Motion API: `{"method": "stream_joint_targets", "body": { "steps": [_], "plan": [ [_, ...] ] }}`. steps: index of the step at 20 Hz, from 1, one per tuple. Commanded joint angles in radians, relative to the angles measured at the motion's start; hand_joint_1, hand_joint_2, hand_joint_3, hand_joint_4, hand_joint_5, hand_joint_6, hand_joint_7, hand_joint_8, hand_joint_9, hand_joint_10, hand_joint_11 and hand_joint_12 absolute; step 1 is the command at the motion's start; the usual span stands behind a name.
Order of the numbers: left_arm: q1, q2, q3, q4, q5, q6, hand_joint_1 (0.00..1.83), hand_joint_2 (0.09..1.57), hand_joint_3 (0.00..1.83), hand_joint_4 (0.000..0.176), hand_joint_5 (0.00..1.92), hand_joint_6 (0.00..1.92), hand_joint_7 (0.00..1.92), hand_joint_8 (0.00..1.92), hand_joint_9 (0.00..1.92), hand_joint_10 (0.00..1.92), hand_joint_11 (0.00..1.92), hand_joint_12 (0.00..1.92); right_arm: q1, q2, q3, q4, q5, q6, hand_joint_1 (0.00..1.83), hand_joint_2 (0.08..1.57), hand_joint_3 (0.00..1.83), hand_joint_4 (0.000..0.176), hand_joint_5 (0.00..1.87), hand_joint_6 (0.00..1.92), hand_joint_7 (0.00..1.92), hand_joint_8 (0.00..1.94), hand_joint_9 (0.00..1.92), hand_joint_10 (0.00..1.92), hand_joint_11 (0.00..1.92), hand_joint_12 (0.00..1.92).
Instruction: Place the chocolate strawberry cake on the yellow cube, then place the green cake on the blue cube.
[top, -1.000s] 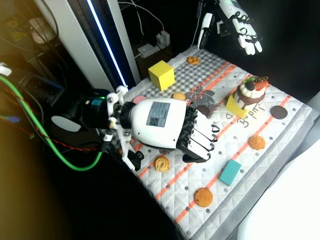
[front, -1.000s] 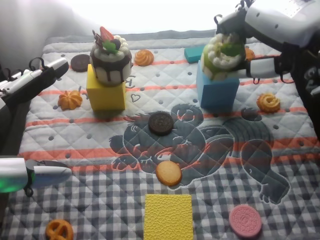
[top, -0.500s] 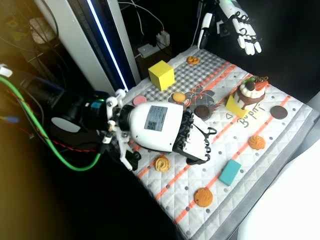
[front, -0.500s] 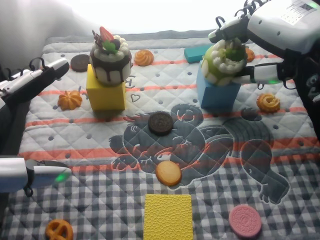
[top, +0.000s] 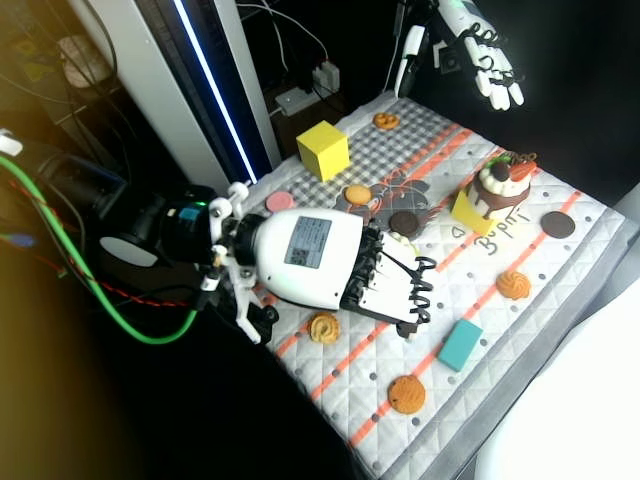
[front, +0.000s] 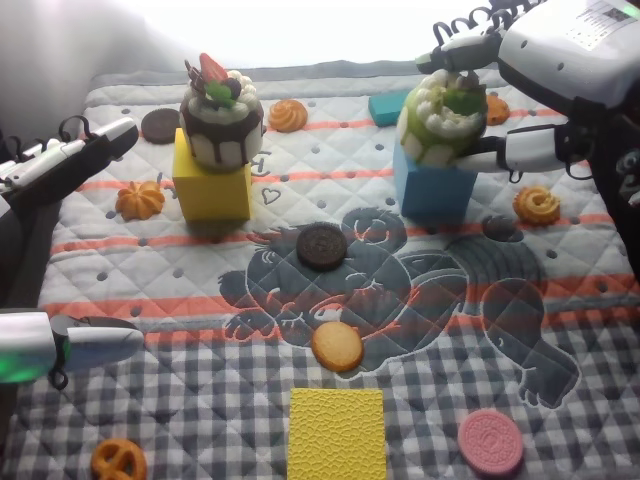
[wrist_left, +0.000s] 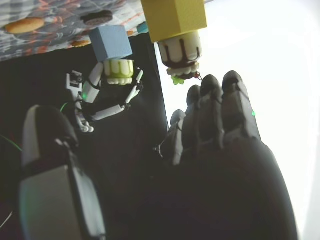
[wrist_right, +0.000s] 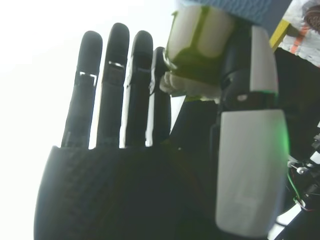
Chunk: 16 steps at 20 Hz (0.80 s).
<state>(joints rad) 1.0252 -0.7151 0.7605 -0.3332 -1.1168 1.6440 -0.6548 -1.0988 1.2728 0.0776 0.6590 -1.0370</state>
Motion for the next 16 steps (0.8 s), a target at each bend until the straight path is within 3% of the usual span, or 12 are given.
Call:
{"method": "stream_joint_targets", "body": {
  "steps": [1,5,7,9,12,13,16],
  "plan": [
    [-0.005,0.001,0.002,0.009,-0.131,-0.007,0.88,0.86,0.0,0.176,0.04,0.0,0.16,0.0,0.14,0.01,0.03,0.02,0.006,0.007,-0.003,0.005,0.123,-0.003,0.89,0.95,0.0,0.034,0.54,0.0,0.61,0.0,0.62,0.04,0.26,0.93],
    [-0.004,0.001,0.002,0.009,-0.133,-0.007,0.89,0.86,0.0,0.173,0.04,0.0,0.16,0.0,0.13,0.0,0.0,0.0,0.004,0.012,-0.011,0.005,0.123,-0.003,0.91,0.93,0.0,0.081,0.22,0.0,0.31,0.0,0.38,0.0,0.06,0.63],
    [-0.004,0.001,0.001,0.009,-0.135,-0.007,0.88,0.86,0.0,0.176,0.04,0.0,0.16,0.0,0.14,0.0,0.01,0.0,0.002,0.015,-0.012,0.005,0.123,-0.003,0.91,0.92,0.0,0.084,0.17,0.0,0.21,0.0,0.32,0.0,0.02,0.59],
    [-0.004,0.001,0.0,0.009,-0.135,-0.007,0.87,0.86,0.0,0.176,0.05,0.0,0.17,0.0,0.15,0.01,0.05,0.03,-0.003,0.017,-0.012,0.005,0.123,-0.003,0.93,0.92,0.0,0.069,0.18,0.0,0.21,0.0,0.3,0.0,0.03,0.6],
    [-0.003,0.001,0.0,0.009,-0.137,-0.007,0.88,0.86,0.0,0.176,0.04,0.0,0.17,0.0,0.15,0.01,0.04,0.02,-0.007,0.019,-0.013,0.005,0.123,-0.003,0.91,0.92,0.0,0.066,0.18,0.0,0.23,0.0,0.3,0.0,0.02,0.59],
    [-0.003,0.001,0.0,0.009,-0.137,-0.007,0.88,0.86,0.0,0.176,0.04,0.0,0.17,0.0,0.15,0.0,0.02,0.02,-0.007,0.02,-0.014,0.005,0.123,-0.003,0.9,0.92,0.0,0.055,0.18,0.0,0.23,0.0,0.3,0.0,0.05,0.55],
    [-0.001,0.001,-0.001,0.009,-0.141,-0.007,0.89,0.86,0.0,0.176,0.04,0.0,0.17,0.0,0.13,0.0,0.0,0.0,-0.008,0.028,-0.02,0.008,0.131,-0.003,0.87,0.91,0.0,0.098,0.14,0.0,0.17,0.0,0.23,0.0,0.0,0.51]
  ]
}}
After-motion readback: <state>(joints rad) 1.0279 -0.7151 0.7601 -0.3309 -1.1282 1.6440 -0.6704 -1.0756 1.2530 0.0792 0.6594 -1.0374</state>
